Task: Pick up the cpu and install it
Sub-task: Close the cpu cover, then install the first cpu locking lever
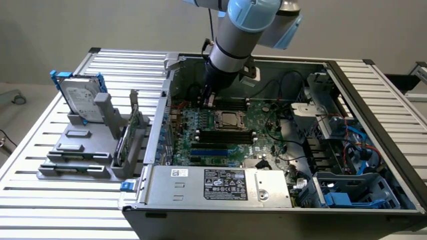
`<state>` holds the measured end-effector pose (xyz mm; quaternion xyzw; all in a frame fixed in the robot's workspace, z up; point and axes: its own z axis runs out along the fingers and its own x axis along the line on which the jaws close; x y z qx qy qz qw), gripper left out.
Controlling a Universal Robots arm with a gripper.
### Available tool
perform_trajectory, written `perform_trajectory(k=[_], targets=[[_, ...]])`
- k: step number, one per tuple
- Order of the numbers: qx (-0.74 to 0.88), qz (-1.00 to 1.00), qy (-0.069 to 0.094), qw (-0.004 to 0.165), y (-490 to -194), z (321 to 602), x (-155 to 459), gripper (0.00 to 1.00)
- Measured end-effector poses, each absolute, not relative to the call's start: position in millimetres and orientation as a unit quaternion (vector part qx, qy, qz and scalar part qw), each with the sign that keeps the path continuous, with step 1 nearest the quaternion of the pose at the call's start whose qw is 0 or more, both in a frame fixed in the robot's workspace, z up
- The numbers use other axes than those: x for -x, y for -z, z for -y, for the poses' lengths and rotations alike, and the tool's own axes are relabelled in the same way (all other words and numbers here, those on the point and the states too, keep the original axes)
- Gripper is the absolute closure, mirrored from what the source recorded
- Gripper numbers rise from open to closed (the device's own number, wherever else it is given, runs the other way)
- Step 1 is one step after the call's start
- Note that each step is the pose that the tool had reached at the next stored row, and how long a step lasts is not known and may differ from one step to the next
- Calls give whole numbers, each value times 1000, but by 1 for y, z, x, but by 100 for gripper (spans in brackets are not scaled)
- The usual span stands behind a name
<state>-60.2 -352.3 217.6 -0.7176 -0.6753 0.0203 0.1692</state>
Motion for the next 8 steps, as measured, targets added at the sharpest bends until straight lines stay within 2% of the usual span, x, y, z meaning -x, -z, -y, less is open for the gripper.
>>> perform_trajectory(k=[8], targets=[[718,675,-20,169,-218,352,60,89]])
